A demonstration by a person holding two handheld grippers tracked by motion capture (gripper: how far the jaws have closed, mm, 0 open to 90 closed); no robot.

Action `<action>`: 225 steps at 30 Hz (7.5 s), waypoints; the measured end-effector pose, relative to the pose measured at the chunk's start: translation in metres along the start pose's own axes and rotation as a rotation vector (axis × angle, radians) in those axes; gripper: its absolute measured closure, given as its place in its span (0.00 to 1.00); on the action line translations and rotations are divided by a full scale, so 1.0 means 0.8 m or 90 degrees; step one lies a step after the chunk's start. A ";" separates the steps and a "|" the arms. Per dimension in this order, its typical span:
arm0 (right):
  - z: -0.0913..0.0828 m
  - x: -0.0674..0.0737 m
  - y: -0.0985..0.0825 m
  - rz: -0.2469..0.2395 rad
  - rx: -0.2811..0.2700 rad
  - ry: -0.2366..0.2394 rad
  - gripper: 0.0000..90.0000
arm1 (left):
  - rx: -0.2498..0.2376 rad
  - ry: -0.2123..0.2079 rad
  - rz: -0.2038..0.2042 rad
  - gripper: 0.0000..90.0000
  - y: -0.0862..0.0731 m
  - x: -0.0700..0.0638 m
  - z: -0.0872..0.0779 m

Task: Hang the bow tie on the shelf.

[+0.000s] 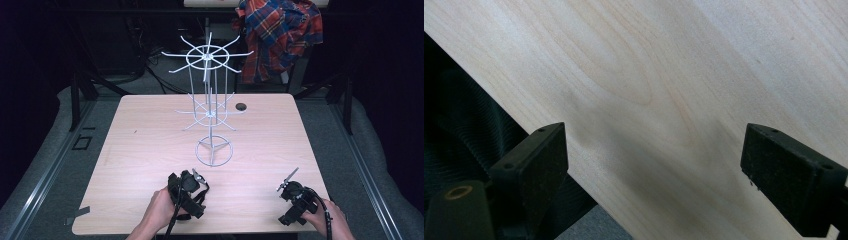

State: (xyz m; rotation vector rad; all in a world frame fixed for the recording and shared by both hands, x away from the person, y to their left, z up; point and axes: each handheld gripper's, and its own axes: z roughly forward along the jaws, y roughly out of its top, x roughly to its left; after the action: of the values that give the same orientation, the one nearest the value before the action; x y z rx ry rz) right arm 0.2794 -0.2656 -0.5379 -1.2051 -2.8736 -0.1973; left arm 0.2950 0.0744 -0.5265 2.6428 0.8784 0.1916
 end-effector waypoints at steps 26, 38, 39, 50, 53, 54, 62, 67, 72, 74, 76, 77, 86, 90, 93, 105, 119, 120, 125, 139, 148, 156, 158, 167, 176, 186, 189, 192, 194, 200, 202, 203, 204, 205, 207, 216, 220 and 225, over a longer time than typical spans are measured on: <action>0.000 0.000 0.000 -0.004 0.006 0.000 0.13 | 0.046 -0.016 0.050 0.71 0.002 -0.007 0.015; -0.001 -0.001 0.000 -0.014 0.018 0.002 0.13 | 0.039 -0.016 0.047 0.97 -0.003 0.002 0.010; 0.000 0.000 -0.001 -0.006 0.006 0.003 0.13 | 0.031 -0.022 0.037 0.97 -0.003 0.006 0.006; -0.002 0.001 0.000 -0.014 0.008 0.004 0.13 | -0.050 -0.049 -0.011 0.98 -0.009 0.019 -0.021; -0.002 0.000 -0.001 -0.017 0.007 0.002 0.13 | -0.071 -0.051 -0.023 0.98 -0.012 0.023 -0.029; -0.002 0.000 -0.001 -0.016 0.008 0.002 0.13 | -0.084 -0.049 -0.029 0.98 -0.013 0.026 -0.034; -0.003 0.002 -0.001 -0.009 -0.002 -0.002 0.13 | -0.153 -0.024 -0.087 0.98 -0.021 0.041 -0.057; -0.003 0.001 -0.001 -0.004 0.000 -0.001 0.12 | -0.183 -0.012 -0.105 0.98 -0.029 0.050 -0.069; -0.002 0.000 -0.002 -0.003 -0.004 0.000 0.12 | -0.206 -0.008 -0.121 0.98 -0.034 0.060 -0.077; -0.001 -0.001 0.000 -0.004 0.007 0.002 0.12 | -0.222 -0.004 -0.134 0.98 -0.037 0.069 -0.080; -0.001 -0.001 0.000 -0.003 0.008 0.003 0.12 | -0.225 -0.005 -0.139 0.98 -0.038 0.072 -0.081; 0.000 0.000 0.000 -0.004 0.010 0.001 0.12 | -0.231 -0.001 -0.146 0.98 -0.040 0.076 -0.082; 0.001 0.001 -0.001 -0.001 0.001 0.007 0.12 | -0.273 0.023 -0.180 0.98 -0.047 0.099 -0.092; -0.001 0.001 -0.001 -0.004 0.009 0.004 0.12 | -0.295 0.024 -0.198 0.98 -0.049 0.116 -0.098; 0.002 -0.002 -0.001 0.002 0.010 0.003 0.12 | -0.308 0.027 -0.206 0.98 -0.051 0.124 -0.099; -0.001 -0.001 -0.002 0.012 -0.020 0.012 0.09 | -0.387 0.040 -0.235 0.98 -0.049 0.148 -0.115; 0.000 -0.003 -0.003 0.010 -0.024 0.028 0.00 | -0.442 0.046 -0.234 0.98 -0.026 0.162 -0.127; -0.001 -0.005 -0.002 -0.002 -0.013 0.027 0.00 | -0.445 0.046 -0.232 0.98 -0.024 0.163 -0.128; 0.000 -0.004 -0.003 0.013 -0.018 0.024 0.00 | -0.467 0.037 -0.241 0.98 -0.016 0.166 -0.129; 0.002 -0.005 -0.004 0.013 -0.020 0.026 0.00 | -0.501 0.027 -0.232 0.98 0.003 0.167 -0.132; -0.001 -0.004 -0.004 0.013 -0.012 0.018 0.00 | -0.501 0.003 -0.207 0.98 0.007 0.173 -0.133; -0.005 -0.003 -0.009 0.009 -0.016 0.018 0.01 | -0.501 -0.002 -0.180 0.98 0.014 0.170 -0.135; -0.004 -0.004 -0.011 0.018 -0.021 0.023 0.01 | -0.493 -0.004 -0.173 0.98 0.016 0.170 -0.134; -0.004 -0.004 -0.014 0.022 -0.016 0.021 0.01 | -0.463 -0.026 -0.160 0.98 0.021 0.167 -0.124; -0.005 -0.005 -0.014 0.022 -0.014 0.020 0.01 | -0.437 -0.037 -0.150 0.98 0.018 0.167 -0.119; -0.004 -0.006 -0.016 0.031 -0.021 0.018 0.01 | -0.421 -0.036 -0.151 0.98 0.011 0.172 -0.115; -0.006 -0.005 -0.014 0.020 -0.017 0.010 0.01 | -0.417 -0.036 -0.157 0.98 0.010 0.173 -0.111; -0.007 -0.003 -0.013 0.019 -0.018 0.005 0.01 | -0.407 -0.037 -0.156 0.98 0.009 0.172 -0.109; -0.007 -0.003 -0.013 0.017 -0.019 0.006 0.02 | -0.405 -0.031 -0.156 0.98 0.010 0.173 -0.108; -0.006 -0.007 -0.014 0.018 -0.021 0.012 0.02 | -0.389 -0.024 -0.162 0.98 0.010 0.176 -0.099; -0.006 -0.007 -0.014 0.017 -0.021 0.012 0.02 | -0.383 -0.023 -0.164 0.98 0.009 0.177 -0.098; -0.006 -0.007 -0.014 0.017 -0.022 0.013 0.02 | -0.383 -0.020 -0.166 0.98 0.009 0.178 -0.097; -0.006 -0.006 -0.014 0.018 -0.021 0.014 0.02 | -0.379 -0.019 -0.165 0.98 0.008 0.178 -0.097; -0.005 -0.006 -0.014 0.019 -0.022 0.014 0.02 | -0.377 -0.017 -0.168 0.98 0.008 0.179 -0.096; -0.005 -0.005 -0.013 0.020 -0.022 0.016 0.02 | -0.372 -0.012 -0.174 0.98 0.007 0.180 -0.095; -0.004 -0.006 -0.014 0.023 -0.020 0.015 0.02 | -0.356 0.003 -0.198 0.97 0.004 0.190 -0.090; -0.004 -0.006 -0.014 0.023 -0.020 0.014 0.02 | -0.353 0.000 -0.214 0.96 0.002 0.193 -0.087; -0.004 -0.006 -0.013 0.020 -0.015 0.014 0.03 | -0.331 -0.005 -0.210 0.94 0.004 0.193 -0.085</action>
State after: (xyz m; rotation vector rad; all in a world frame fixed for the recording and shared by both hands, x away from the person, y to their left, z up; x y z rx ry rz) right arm 0.2752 -0.2771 -0.5363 -1.2429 -2.8405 -0.2433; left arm 0.4040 0.1839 -0.4597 1.9927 1.0750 0.2803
